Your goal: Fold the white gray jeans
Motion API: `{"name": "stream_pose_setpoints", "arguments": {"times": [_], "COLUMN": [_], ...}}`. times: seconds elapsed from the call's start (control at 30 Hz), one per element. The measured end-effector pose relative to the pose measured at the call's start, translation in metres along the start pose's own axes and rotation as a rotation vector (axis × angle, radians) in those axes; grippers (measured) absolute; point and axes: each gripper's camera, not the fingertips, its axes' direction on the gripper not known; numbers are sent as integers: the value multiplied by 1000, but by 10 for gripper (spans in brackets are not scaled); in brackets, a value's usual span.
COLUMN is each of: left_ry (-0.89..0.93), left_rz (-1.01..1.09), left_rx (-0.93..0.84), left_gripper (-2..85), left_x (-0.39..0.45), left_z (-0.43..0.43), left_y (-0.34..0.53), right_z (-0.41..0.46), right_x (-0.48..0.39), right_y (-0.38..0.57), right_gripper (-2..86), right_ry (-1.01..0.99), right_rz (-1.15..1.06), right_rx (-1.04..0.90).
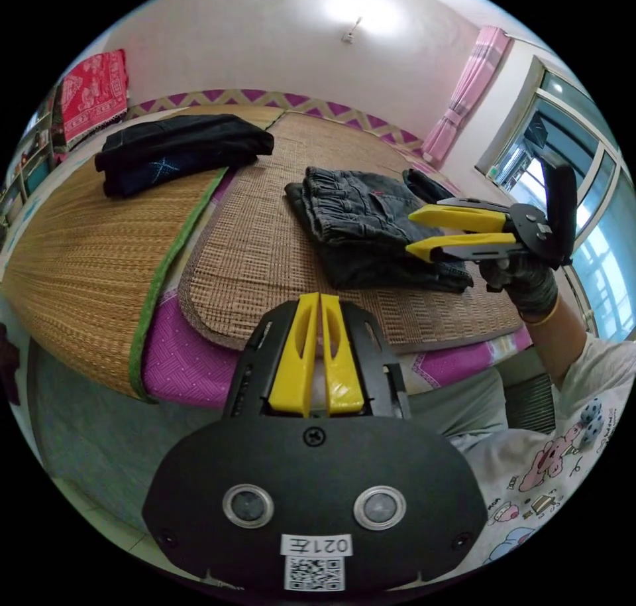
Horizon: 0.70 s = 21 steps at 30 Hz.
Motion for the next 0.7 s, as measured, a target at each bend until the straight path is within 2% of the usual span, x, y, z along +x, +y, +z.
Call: {"name": "stream_pose_setpoints", "arguments": {"times": [0.1,0.23,0.3,0.4,0.57,0.7], "left_ry": [-19,13,47,101,250,310], "left_rz": [-21,-70,-74,-99,-204,-237], "left_rx": [13,7,-5,-28,-110,-114], "left_gripper": [-7,5,21,65,99,79], "left_x": [-2,-10,-12,-16,-31,-38], "left_z": [6,21,30,55,111,135], "left_y": [-14,-35,-45,-69,-108,-124], "right_z": [11,26,4,-68,-234,-319], "right_x": [-17,-4,26,101,241,303], "right_y": [-34,-72,-80,-69,37,148], "right_gripper": [129,60,49,42,35,31], "right_ry": [47,166,35,-155,-195,-54], "right_rz": [-66,-7,93,329,719,985], "right_rx": [-9,-49,-17,163,545,651]}}
